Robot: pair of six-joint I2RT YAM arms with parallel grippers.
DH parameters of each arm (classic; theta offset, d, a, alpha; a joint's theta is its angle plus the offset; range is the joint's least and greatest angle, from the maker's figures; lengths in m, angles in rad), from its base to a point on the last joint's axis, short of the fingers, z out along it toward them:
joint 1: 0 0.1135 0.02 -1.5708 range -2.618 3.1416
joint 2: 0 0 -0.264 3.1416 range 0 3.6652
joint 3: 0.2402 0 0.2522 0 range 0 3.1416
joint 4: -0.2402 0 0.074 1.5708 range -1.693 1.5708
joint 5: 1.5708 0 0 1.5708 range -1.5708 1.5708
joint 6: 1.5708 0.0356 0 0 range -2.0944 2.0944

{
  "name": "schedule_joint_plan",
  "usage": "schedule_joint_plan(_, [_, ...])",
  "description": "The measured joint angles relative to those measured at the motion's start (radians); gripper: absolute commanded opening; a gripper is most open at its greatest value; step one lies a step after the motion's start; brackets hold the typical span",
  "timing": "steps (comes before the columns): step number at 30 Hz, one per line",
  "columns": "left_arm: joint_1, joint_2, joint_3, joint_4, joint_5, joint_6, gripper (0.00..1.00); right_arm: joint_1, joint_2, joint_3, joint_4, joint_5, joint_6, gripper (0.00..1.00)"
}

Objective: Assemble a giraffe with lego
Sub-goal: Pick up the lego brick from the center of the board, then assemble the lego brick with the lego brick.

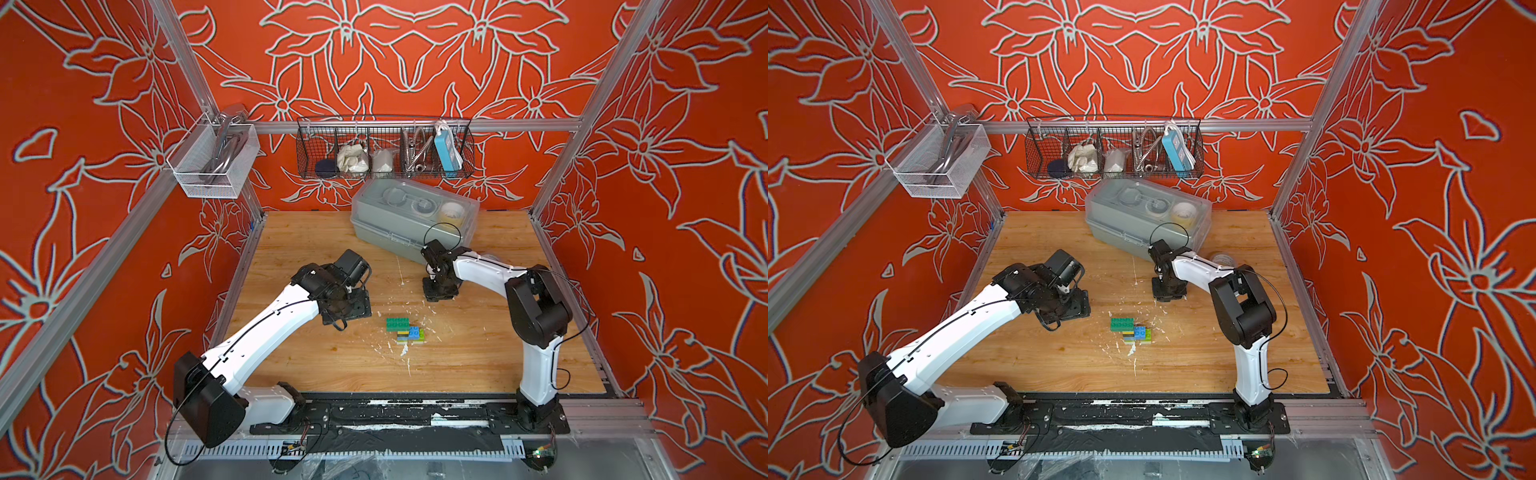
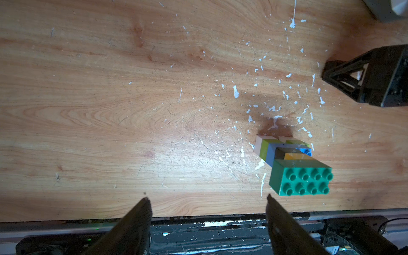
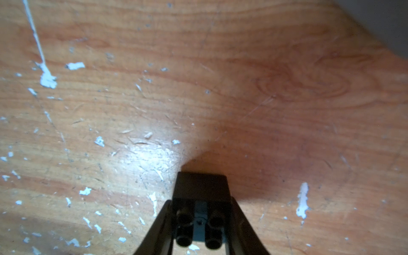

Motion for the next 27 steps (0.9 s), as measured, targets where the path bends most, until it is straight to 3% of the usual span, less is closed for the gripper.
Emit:
schedule_joint_plan(6, [0.01,0.014,0.002,0.003,0.01,0.009,0.8,0.0,-0.046,-0.025,-0.006,-0.01,-0.071,0.22])
schedule_joint_plan(18, [0.029,0.068,0.035,0.005,0.023,0.019,0.79,0.046,-0.47,-0.052,-0.192,-0.144,-0.269,0.26])
schedule_joint_plan(23, [0.039,0.076,0.051,0.004,0.026,0.02,0.79,0.056,-0.488,-0.027,-0.273,-0.214,-0.415,0.25])
schedule_joint_plan(27, [0.043,0.076,0.056,0.003,0.029,0.016,0.79,0.068,-0.447,0.047,-0.305,-0.262,-0.446,0.25])
